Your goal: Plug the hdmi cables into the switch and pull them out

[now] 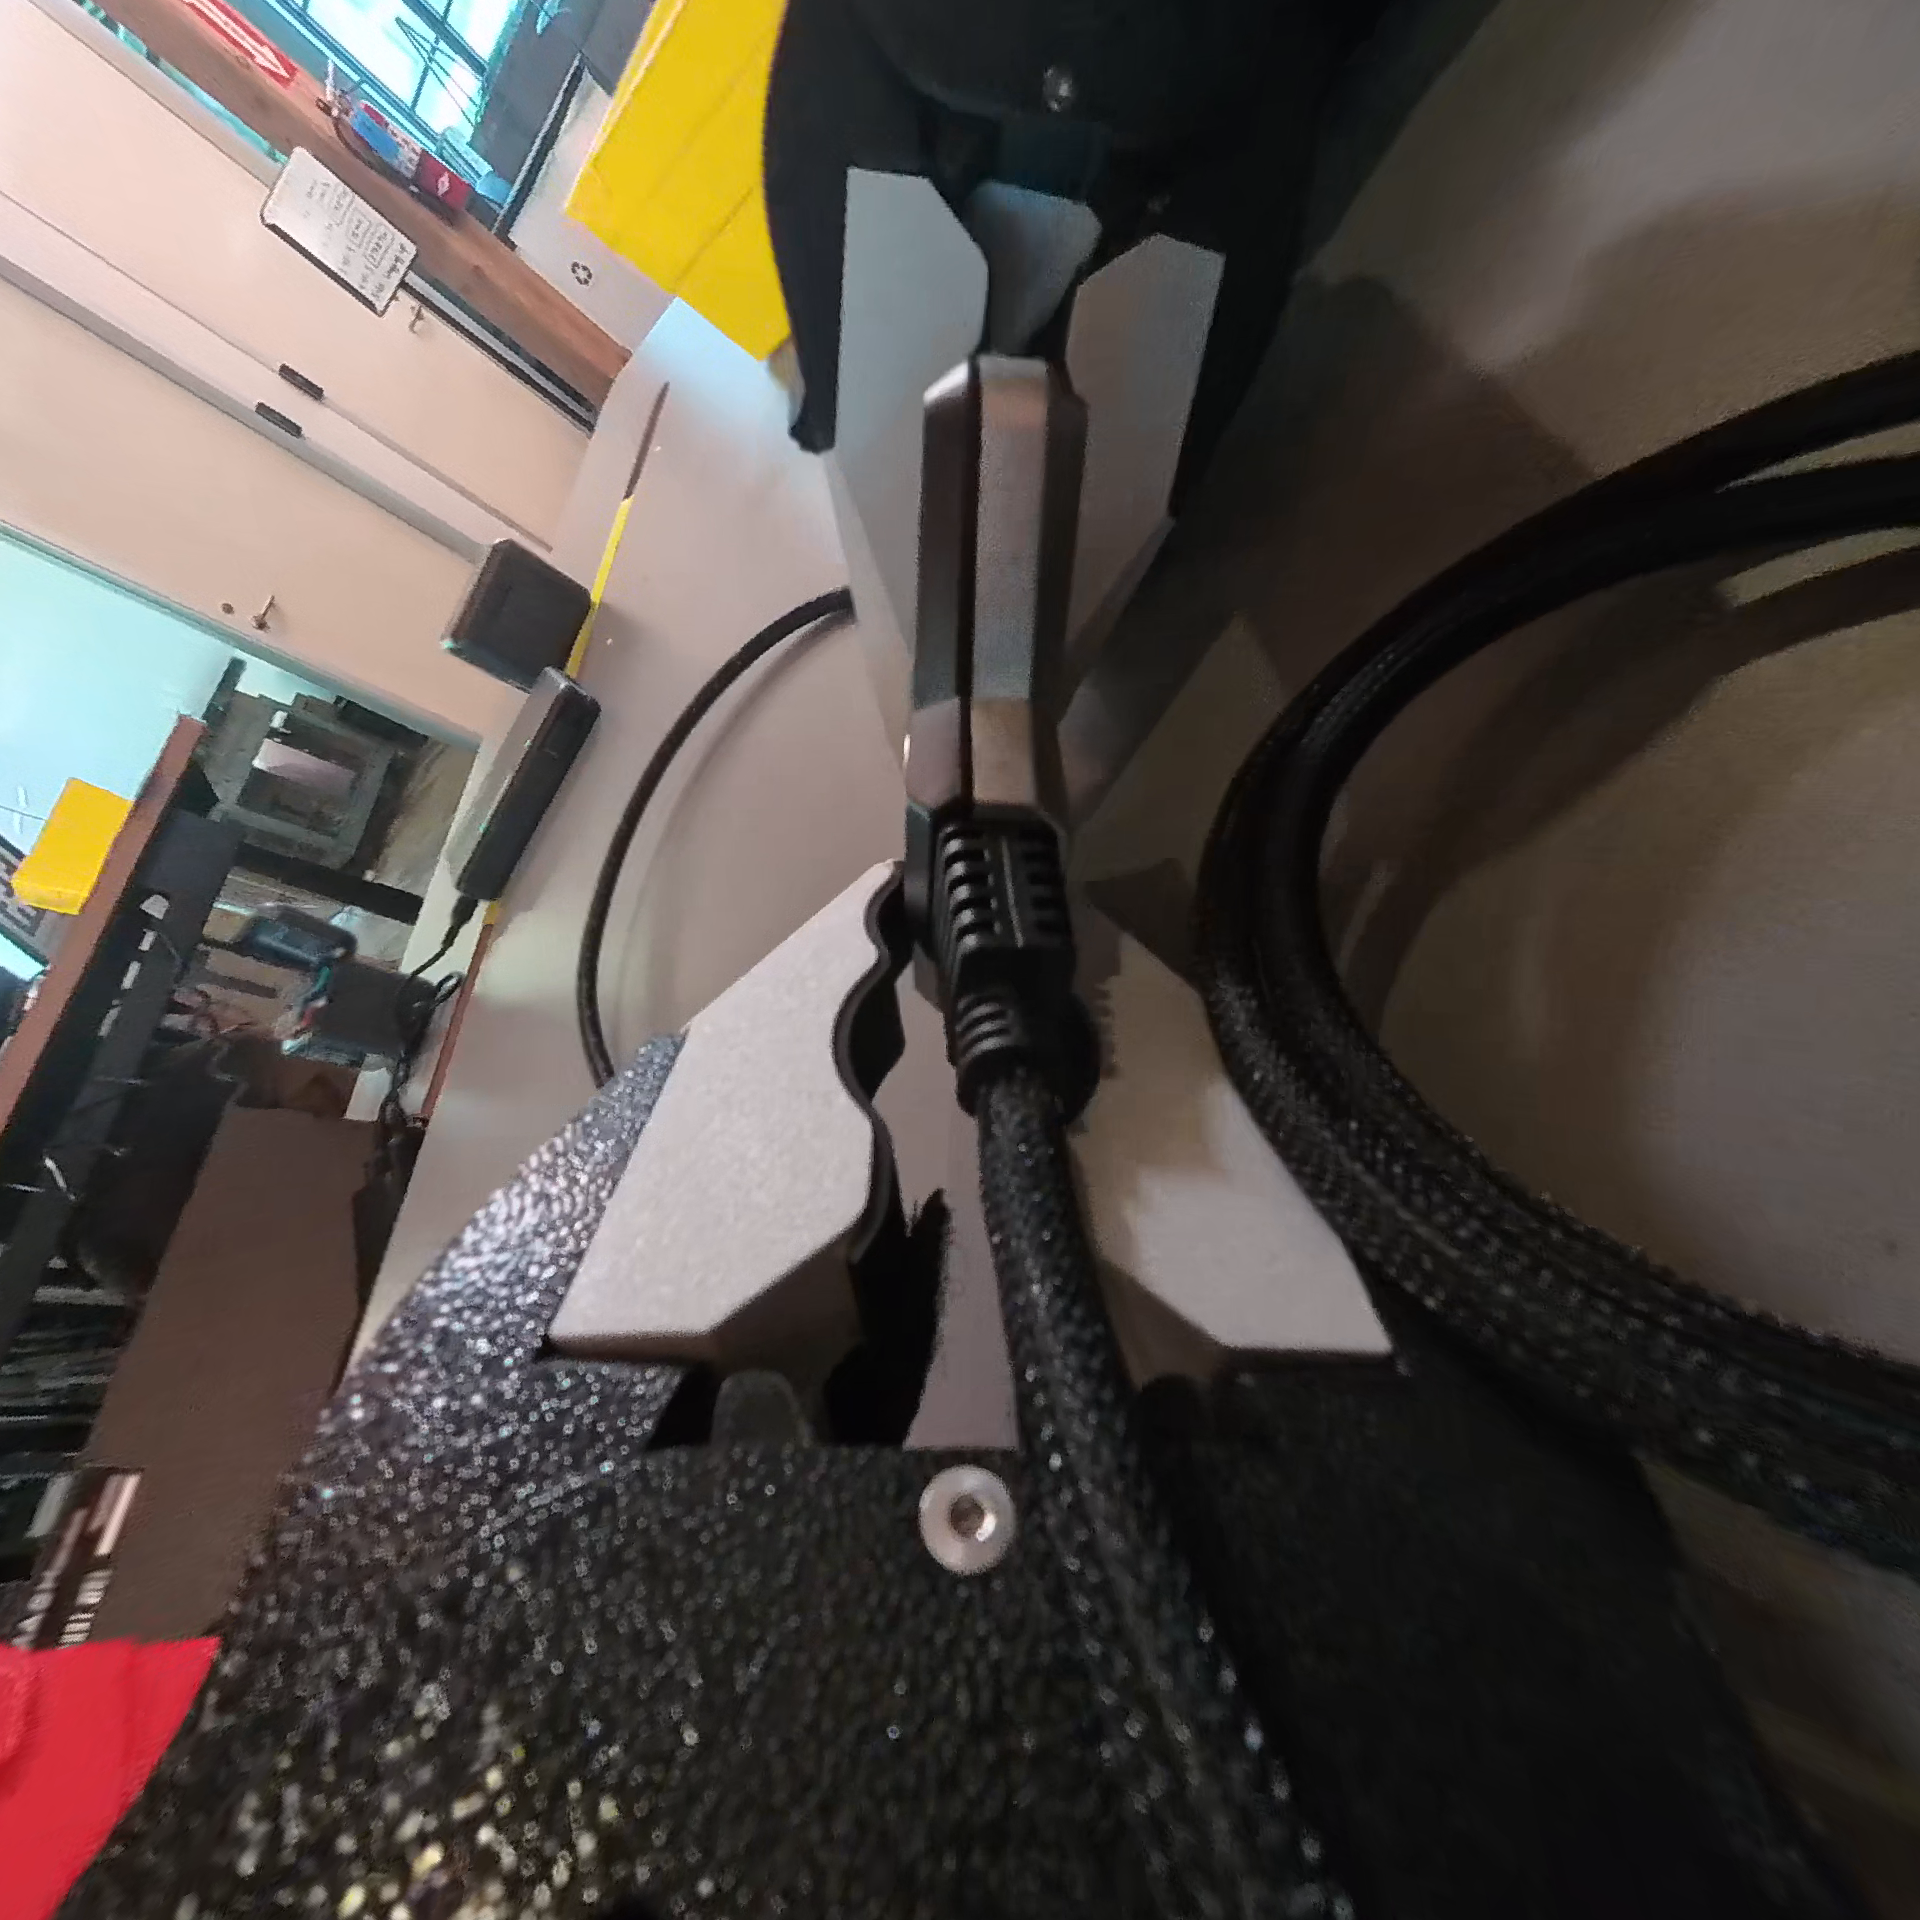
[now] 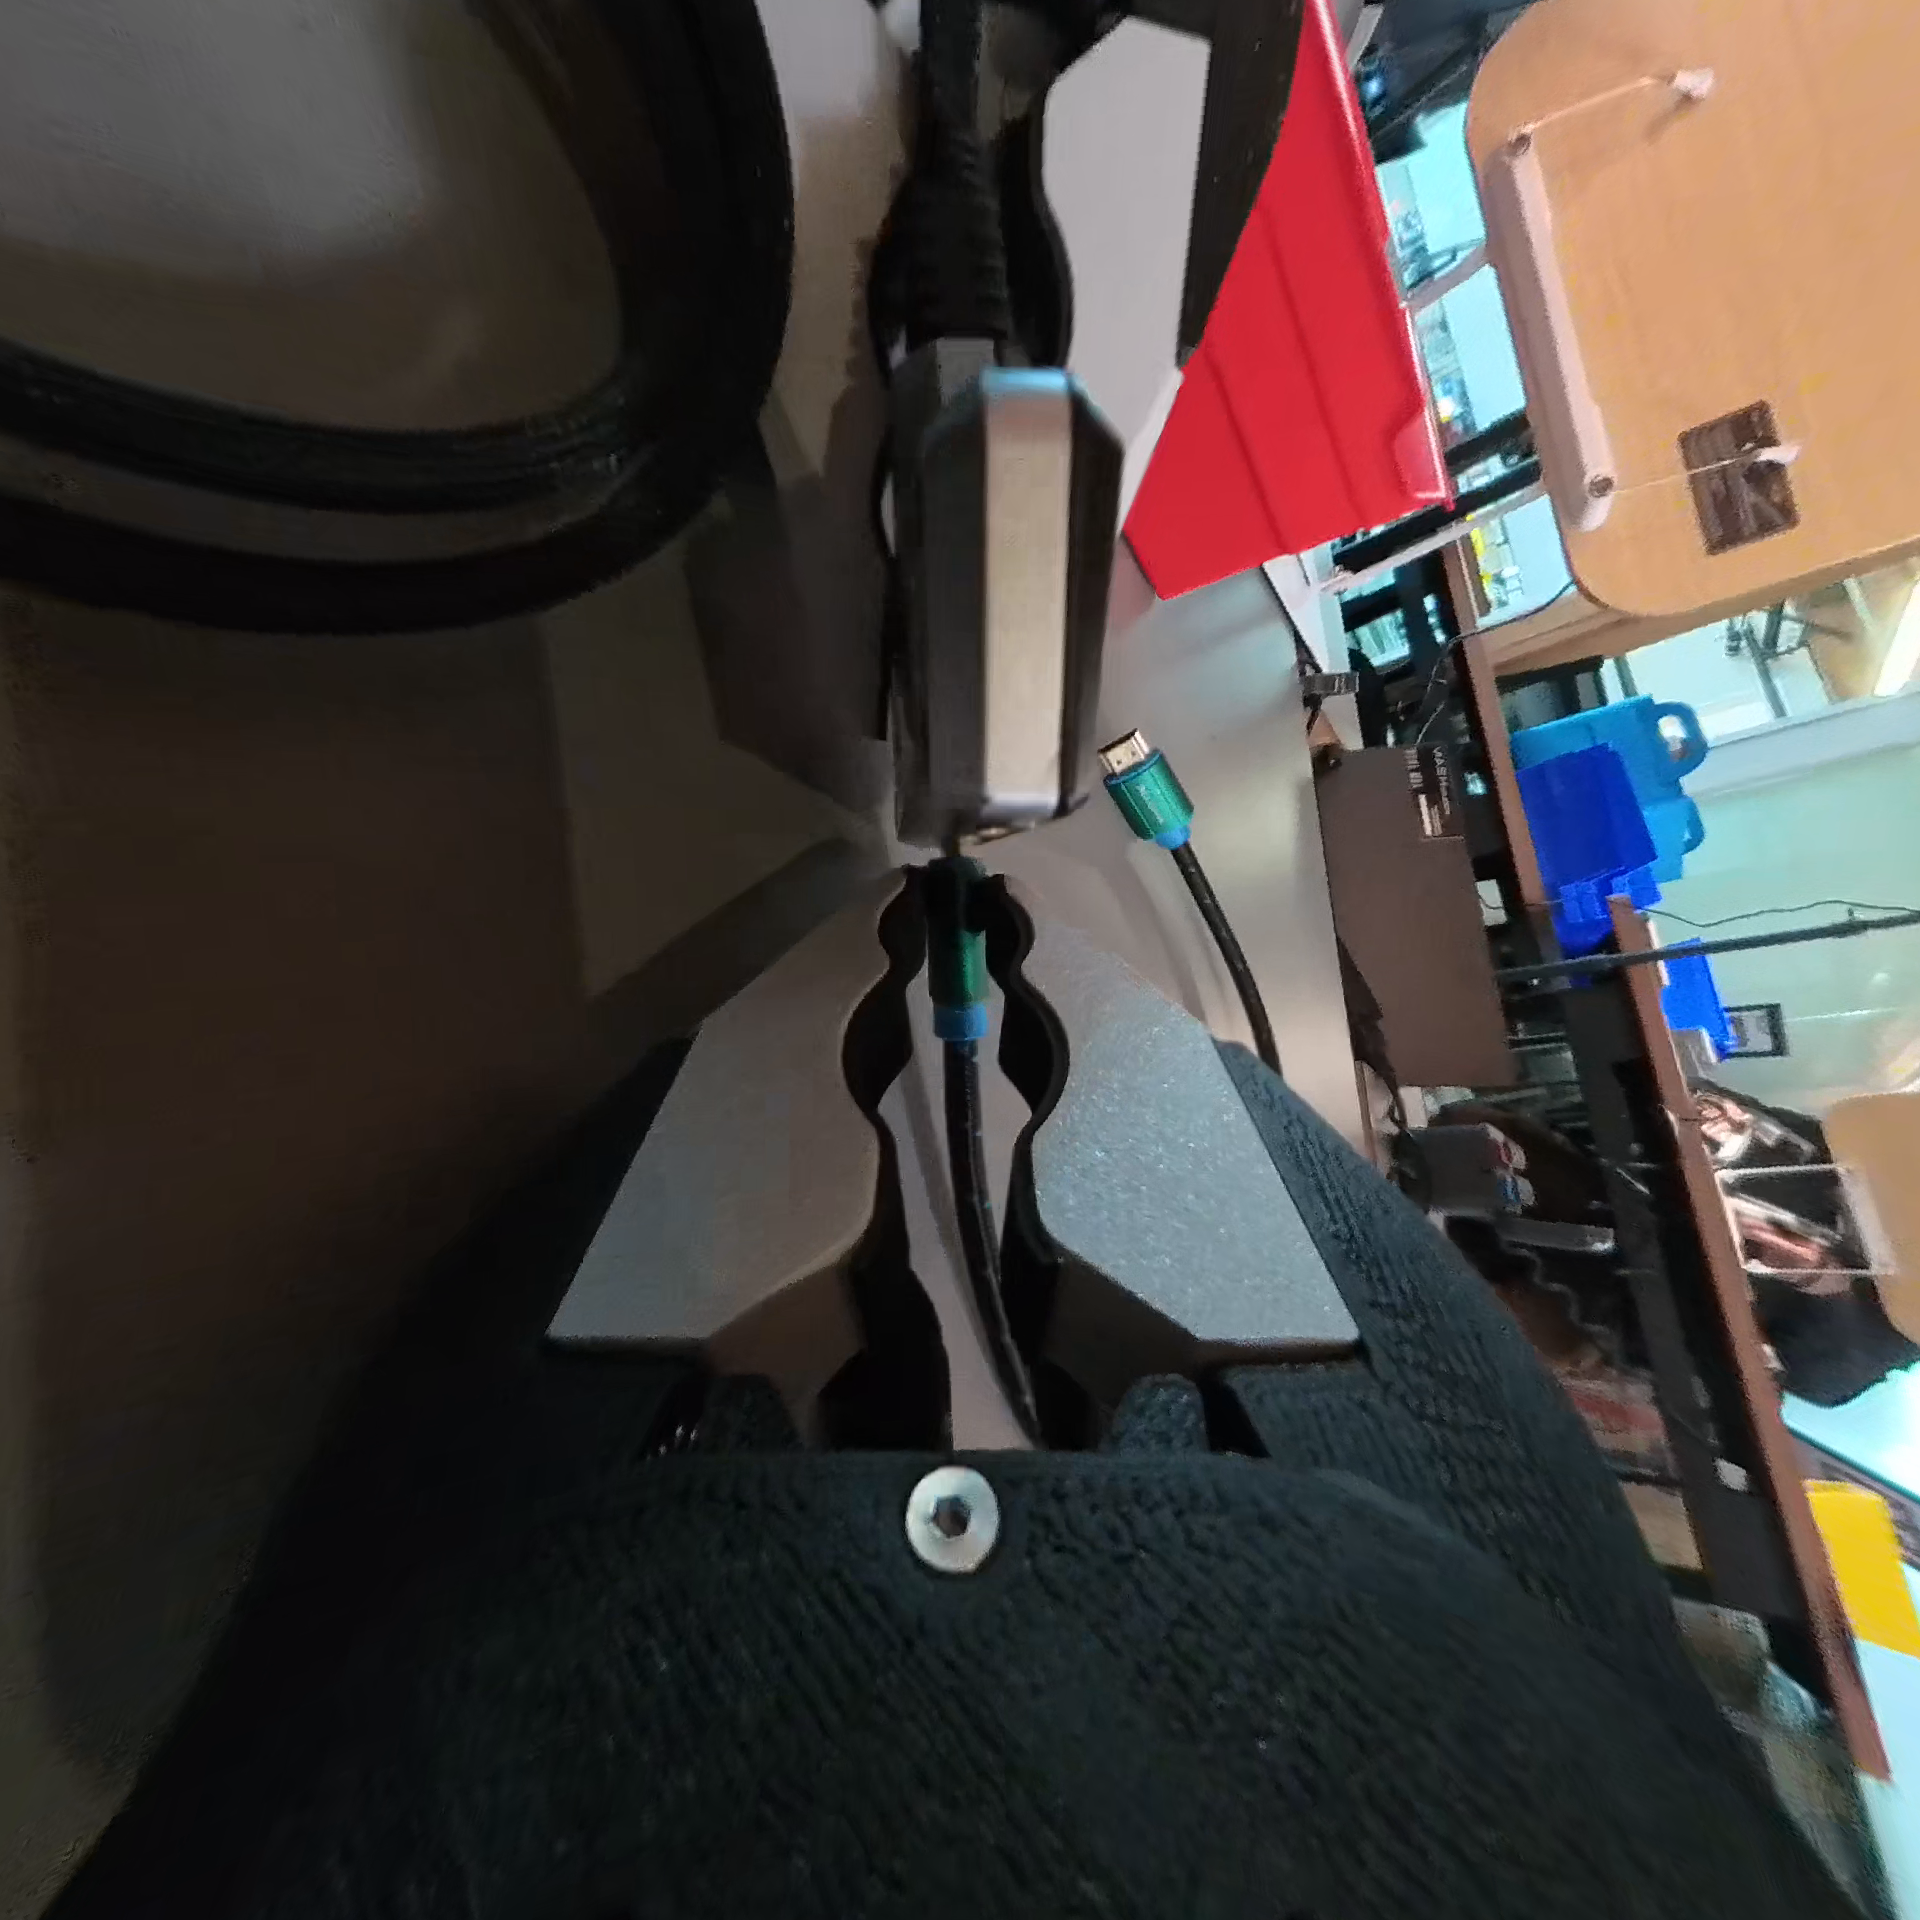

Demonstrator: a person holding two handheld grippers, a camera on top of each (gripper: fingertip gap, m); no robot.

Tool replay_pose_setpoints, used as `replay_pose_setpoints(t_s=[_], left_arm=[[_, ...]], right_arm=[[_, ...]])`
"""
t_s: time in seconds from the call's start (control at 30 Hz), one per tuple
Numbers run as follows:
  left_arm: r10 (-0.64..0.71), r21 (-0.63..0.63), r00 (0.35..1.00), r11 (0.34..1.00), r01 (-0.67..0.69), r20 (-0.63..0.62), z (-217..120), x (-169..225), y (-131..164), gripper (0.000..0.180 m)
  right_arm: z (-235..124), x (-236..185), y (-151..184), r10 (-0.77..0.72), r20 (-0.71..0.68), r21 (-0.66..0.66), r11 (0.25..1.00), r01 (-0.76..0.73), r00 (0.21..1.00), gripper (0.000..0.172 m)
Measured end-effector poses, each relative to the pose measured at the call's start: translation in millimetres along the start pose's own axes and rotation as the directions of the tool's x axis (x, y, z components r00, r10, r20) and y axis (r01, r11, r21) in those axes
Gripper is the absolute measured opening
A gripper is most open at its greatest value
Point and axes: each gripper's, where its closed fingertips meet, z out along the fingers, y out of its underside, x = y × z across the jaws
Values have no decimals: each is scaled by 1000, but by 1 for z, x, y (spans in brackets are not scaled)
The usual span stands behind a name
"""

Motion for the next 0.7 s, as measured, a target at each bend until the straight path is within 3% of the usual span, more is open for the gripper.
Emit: replay_pose_setpoints(t_s=[0.03, 0.13, 0.17, 0.2, 0.23, 0.27, 0.3, 0.43, 0.7], left_arm=[[-13, 7, 1000, 1000, 13, -9, -1, 1, 0, 18], [-14, 22, 1000, 1000, 14, -22, -3, 2, -1, 18], [-18, 8, 1000, 1000, 18, -10, -6, 0, 2, 19], [-25, -49, 996, 998, 29, 81, -15, -18, 18, 19], [-90, -50, 988, 994, 96, 126, -29, -31, 32, 19], [-183, -19, 975, 982, 187, 130, -39, -36, 39, 18], [-177, -11, 977, 984, 179, 117, -40, -33, 36, 19], [34, -63, 996, 998, -28, 80, -19, -15, 26, 20], [14, -43, 955, 999, -1, 298, -7, -66, 25, 20]], right_arm=[[0, -1, -2, 5, 4, 10, 1000, -5, 1000, 11], [-2, -3, -4, 18, 17, 31, 999, -18, 1000, 11], [-3, -2, 6, 11, 17, -15, 1000, -11, 1000, 10], [-8, 3, 30, -22, -10, -116, 993, 21, 1000, 11], [-19, 13, 50, -14, -63, -153, 988, 5, 998, 10], [-30, 18, 57, 90, -82, -124, 987, -100, 993, 10], [-35, 22, 57, 149, -93, -103, 982, -158, 984, 10], [-26, 20, 48, 28, -116, -89, 995, -39, 993, 10], [-40, 65, 40, -56, -395, -62, 997, 34, 917, 10]])
